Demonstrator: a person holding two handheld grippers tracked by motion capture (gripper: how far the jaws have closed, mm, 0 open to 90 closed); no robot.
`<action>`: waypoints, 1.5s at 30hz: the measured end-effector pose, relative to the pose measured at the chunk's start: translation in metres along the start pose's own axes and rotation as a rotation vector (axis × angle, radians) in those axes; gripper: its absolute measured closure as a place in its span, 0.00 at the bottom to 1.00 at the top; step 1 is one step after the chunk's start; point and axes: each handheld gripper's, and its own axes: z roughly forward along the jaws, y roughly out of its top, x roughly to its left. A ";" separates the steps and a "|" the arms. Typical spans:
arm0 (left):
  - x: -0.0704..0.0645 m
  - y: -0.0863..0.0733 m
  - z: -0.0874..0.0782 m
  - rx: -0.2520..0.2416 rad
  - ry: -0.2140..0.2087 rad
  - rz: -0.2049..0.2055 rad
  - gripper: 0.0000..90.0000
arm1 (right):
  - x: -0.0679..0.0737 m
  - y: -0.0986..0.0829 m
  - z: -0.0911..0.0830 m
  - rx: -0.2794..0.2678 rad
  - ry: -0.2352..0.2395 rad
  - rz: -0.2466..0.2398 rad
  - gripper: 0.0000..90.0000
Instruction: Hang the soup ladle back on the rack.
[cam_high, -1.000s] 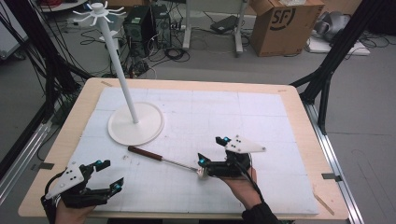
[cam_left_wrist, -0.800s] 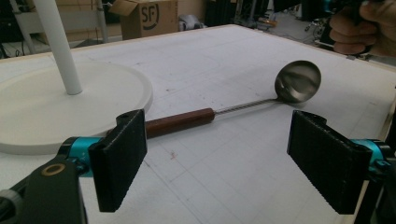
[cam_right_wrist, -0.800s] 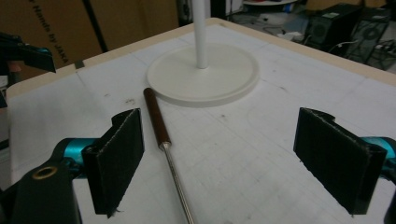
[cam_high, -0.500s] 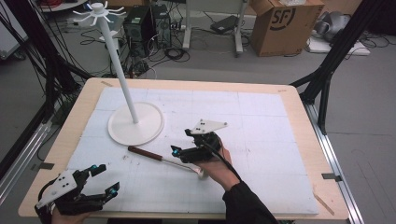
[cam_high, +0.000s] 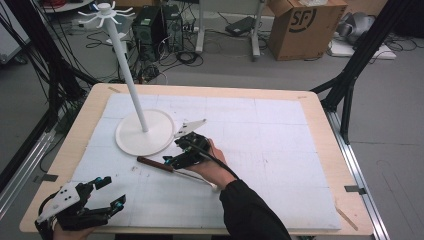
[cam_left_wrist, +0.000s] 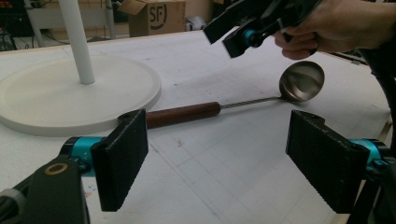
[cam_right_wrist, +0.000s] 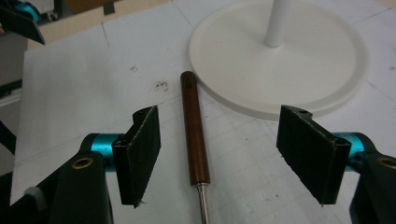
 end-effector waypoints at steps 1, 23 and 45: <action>0.000 0.000 0.000 -0.004 0.000 0.001 0.24 | 0.000 0.001 0.005 0.019 0.006 -0.007 0.33; 0.003 -0.001 -0.002 -0.004 -0.001 -0.006 0.24 | 0.002 -0.008 0.066 0.233 0.056 -0.009 0.36; 0.002 -0.002 0.001 0.006 -0.013 -0.007 0.24 | 0.012 -0.011 0.074 0.284 -0.008 -0.089 0.44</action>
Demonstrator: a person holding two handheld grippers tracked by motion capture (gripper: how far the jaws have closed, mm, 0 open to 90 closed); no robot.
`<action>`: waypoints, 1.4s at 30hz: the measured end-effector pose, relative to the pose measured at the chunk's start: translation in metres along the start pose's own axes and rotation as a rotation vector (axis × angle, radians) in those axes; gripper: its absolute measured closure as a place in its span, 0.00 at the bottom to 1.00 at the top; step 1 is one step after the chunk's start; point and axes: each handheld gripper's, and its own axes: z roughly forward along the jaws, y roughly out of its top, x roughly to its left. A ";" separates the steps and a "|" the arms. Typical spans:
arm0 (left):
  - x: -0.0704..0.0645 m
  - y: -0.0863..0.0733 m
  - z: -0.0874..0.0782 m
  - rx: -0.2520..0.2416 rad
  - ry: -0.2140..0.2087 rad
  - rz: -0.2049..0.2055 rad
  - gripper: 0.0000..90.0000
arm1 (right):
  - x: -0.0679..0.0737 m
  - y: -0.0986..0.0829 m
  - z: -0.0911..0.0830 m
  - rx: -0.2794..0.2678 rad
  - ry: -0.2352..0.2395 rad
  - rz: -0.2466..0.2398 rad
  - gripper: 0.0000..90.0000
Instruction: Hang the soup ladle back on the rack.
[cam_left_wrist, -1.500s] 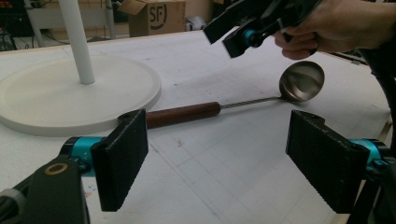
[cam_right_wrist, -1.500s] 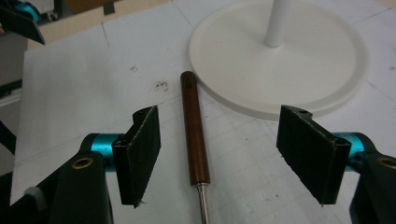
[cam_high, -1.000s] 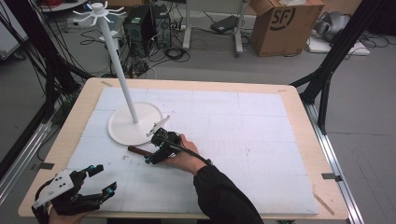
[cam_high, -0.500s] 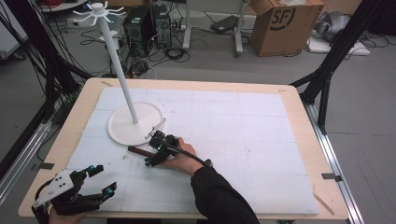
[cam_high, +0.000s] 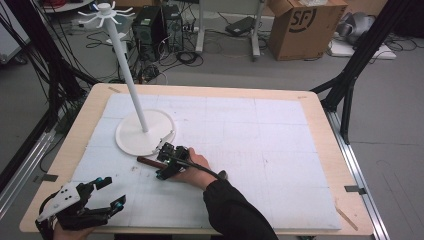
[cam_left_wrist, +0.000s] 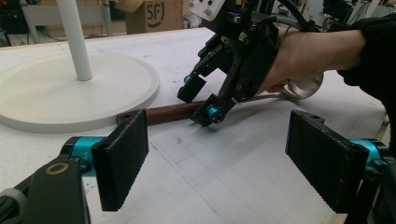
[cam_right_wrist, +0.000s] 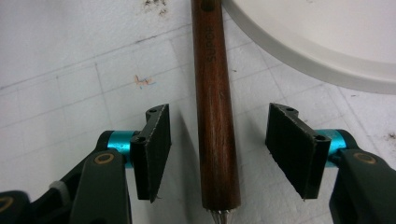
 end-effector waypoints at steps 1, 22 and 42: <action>0.000 0.000 0.000 0.000 0.001 0.001 0.24 | 0.000 0.000 0.000 0.003 -0.003 -0.005 0.45; 0.002 -0.001 -0.001 -0.005 0.012 -0.013 0.25 | -0.004 0.002 -0.004 0.005 0.066 -0.023 0.82; 0.001 -0.002 -0.002 -0.001 0.018 -0.011 0.26 | -0.013 -0.004 -0.064 -0.299 0.059 -0.022 0.82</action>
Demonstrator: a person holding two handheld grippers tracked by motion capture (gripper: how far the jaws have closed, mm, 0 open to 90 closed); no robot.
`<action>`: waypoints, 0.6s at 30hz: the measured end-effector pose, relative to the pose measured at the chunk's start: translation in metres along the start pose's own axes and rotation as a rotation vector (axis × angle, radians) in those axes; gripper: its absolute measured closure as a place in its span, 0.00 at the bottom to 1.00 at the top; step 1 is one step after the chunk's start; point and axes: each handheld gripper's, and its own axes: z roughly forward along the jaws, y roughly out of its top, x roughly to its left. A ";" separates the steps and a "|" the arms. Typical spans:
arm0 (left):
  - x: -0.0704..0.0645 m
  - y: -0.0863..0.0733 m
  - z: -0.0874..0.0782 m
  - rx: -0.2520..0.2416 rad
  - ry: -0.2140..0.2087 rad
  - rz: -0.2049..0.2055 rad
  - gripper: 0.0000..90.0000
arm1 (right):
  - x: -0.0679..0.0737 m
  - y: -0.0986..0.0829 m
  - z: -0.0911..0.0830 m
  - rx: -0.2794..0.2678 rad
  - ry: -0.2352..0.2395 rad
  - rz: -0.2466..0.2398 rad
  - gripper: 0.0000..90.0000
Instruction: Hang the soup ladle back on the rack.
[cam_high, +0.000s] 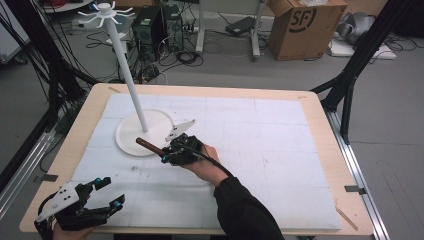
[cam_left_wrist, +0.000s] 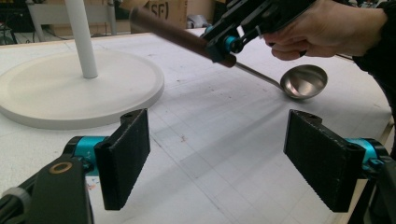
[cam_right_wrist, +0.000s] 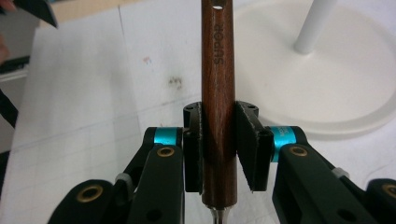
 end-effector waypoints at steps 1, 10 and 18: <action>0.000 0.000 0.000 0.000 0.001 -0.001 0.26 | 0.000 0.000 -0.003 -0.016 0.000 -0.003 0.82; 0.000 0.000 0.001 0.002 0.001 -0.001 0.26 | 0.000 -0.002 -0.036 -0.216 -0.030 -0.011 0.82; -0.001 -0.001 0.002 0.007 0.001 0.001 0.26 | -0.002 -0.003 -0.050 -0.287 -0.066 -0.014 0.82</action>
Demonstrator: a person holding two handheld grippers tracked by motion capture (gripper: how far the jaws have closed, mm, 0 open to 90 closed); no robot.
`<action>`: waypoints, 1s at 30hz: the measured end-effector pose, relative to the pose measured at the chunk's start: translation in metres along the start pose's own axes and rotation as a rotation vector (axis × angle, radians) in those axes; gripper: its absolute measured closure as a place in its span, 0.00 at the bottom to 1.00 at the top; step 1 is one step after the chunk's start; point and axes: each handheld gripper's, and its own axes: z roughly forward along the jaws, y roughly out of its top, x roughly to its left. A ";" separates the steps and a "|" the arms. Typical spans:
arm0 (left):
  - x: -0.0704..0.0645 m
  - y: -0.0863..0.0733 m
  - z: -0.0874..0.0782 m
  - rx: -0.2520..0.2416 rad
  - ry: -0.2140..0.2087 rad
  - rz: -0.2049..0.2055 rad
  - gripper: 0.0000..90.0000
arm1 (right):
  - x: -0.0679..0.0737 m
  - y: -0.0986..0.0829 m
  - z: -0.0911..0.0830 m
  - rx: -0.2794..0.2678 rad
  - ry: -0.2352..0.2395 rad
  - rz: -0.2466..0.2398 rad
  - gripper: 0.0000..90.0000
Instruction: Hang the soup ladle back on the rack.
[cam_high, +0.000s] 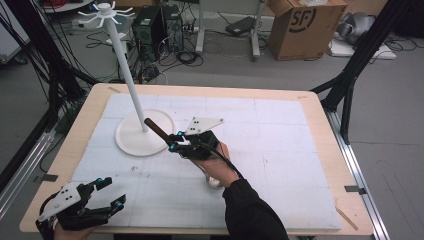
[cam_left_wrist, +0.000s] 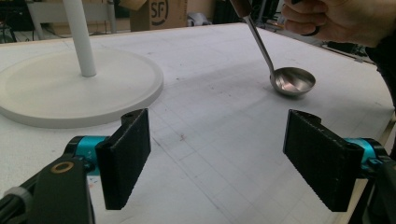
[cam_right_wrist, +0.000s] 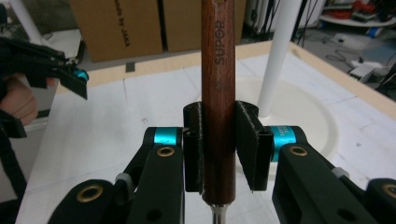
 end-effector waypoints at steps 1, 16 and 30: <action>0.000 0.000 0.000 -0.001 0.001 -0.001 0.26 | 0.000 0.000 -0.001 -0.007 -0.006 -0.001 0.82; 0.001 -0.001 0.002 0.009 -0.001 -0.005 0.27 | 0.000 0.009 -0.018 -0.111 -0.059 0.008 0.82; 0.001 -0.001 0.002 0.010 -0.003 -0.004 0.27 | -0.002 0.019 -0.025 -0.185 -0.041 0.027 0.82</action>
